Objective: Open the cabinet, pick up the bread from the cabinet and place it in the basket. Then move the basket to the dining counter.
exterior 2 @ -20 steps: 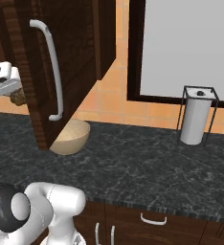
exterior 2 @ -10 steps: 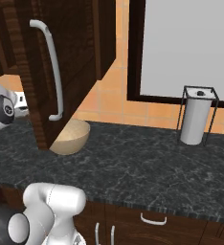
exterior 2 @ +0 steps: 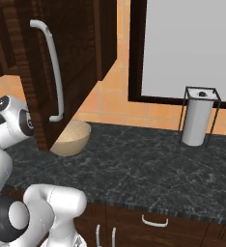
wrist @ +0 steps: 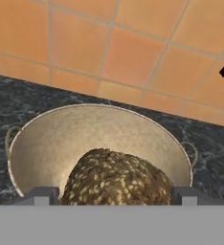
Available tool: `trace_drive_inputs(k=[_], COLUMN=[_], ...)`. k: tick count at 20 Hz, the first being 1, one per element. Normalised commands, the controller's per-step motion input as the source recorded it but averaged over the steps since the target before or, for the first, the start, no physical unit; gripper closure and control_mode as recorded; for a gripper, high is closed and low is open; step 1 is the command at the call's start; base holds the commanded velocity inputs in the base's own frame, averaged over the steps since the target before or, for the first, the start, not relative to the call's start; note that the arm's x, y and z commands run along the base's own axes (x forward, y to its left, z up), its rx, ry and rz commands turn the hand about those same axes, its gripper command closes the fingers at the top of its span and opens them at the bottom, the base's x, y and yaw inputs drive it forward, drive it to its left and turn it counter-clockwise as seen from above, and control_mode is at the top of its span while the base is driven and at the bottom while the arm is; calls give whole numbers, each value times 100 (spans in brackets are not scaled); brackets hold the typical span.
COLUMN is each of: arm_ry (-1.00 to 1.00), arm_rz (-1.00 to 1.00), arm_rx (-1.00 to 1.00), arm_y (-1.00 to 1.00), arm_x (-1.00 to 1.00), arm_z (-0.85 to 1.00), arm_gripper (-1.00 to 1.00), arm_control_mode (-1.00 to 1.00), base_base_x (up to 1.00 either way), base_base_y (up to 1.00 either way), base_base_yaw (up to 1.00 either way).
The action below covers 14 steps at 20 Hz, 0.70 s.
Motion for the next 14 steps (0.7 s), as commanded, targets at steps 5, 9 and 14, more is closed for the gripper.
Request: trace_drive_inputs(k=[5, 9, 14], arm_ry=[7, 0, 0], arm_rz=[0, 0, 0], arm_rx=[10, 9, 7], arm_y=[-1, 0, -10], arm_x=[21, 5, 32], arm_z=[-13, -33, -32], arm_gripper=[100, 100, 100], arm_control_mode=[-100, -100, -100], base_base_x=[0, 0, 0], base_base_y=[0, 0, 0], base_base_yaw=[0, 0, 0])
